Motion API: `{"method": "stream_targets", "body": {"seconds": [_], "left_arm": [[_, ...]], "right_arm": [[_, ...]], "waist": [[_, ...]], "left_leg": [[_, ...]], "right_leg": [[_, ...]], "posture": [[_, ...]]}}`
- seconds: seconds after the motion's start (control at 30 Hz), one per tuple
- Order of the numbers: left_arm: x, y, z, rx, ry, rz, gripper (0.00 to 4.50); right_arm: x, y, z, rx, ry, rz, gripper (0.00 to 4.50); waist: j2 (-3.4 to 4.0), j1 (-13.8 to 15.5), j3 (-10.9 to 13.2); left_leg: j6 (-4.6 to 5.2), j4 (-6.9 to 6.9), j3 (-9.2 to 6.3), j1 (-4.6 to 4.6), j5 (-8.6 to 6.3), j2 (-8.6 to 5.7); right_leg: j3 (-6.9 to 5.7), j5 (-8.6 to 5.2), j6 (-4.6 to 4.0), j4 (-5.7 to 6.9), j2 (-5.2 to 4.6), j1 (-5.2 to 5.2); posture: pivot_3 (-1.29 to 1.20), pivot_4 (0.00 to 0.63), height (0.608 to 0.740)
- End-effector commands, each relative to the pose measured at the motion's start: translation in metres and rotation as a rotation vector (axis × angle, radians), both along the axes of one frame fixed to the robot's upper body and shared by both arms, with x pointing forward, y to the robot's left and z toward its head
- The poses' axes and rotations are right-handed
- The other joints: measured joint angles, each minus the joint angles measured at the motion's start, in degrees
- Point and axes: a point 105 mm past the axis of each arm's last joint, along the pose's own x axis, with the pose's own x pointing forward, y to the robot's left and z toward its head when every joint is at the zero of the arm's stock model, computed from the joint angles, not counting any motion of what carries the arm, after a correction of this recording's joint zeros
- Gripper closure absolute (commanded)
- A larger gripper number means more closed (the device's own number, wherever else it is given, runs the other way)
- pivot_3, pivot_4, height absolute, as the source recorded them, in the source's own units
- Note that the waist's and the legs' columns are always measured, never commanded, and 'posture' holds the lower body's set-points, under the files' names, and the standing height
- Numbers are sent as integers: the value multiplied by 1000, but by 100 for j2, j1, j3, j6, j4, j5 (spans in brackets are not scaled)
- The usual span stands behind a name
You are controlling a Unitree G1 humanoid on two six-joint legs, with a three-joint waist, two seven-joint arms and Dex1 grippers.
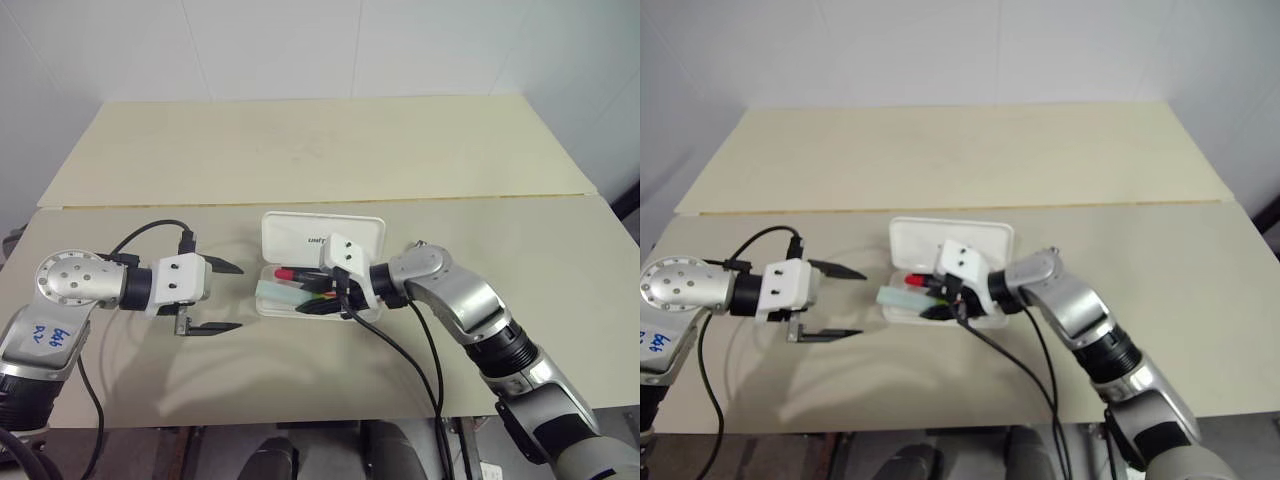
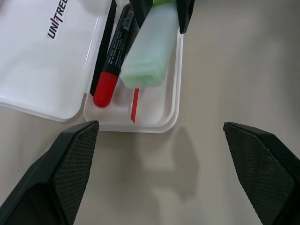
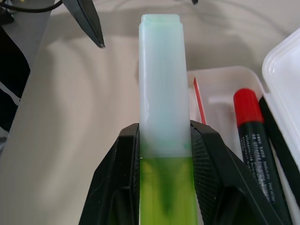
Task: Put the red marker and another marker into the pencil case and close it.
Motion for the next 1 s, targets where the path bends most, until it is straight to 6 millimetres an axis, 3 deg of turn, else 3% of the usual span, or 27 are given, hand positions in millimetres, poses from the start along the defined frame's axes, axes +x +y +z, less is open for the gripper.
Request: {"method": "stream_targets", "body": {"seconds": [0.03, 0.43, 0.47, 0.73, 1.0], "left_arm": [[-2, 3, 13, 3, -50, 8, 0], [-2, 5, 14, 2, -55, 17, 0], [-2, 5, 14, 2, -55, 17, 0], [0, 5, 14, 2, -58, 14, 0], [2, 5, 14, 2, -59, 8, 0]], "right_arm": [[-1, 6, 7, 7, -47, 41, 3397], [2, 7, -7, -40, -47, 82, 3397], [2, 7, -8, -42, -49, 83, 2651], [5, 9, -4, -32, -74, 81, 23], [8, 10, 8, 10, -85, 69, 23]], "waist": [[0, 1, 0], [0, 1, 0], [0, 0, 0], [0, -2, 0], [0, -4, 0]], "left_leg": [[0, 0, 0, 0, 0, 0], [0, -1, 2, 0, 0, 0], [0, -1, 2, 0, -1, 0], [0, -1, 1, 0, -1, 0], [-1, -2, 0, 0, -1, 1]], "right_leg": [[0, 0, 0, 0, 0, 0], [0, 0, 0, 0, 0, 0], [0, 0, 0, 0, 0, 0], [-1, 0, -1, 0, 0, -1], [-1, 0, -1, 1, 0, -2]], "posture": [[0, 150, 740], [0, 150, 740], [0, 150, 740], [0, 150, 740], [0, 150, 740]]}}
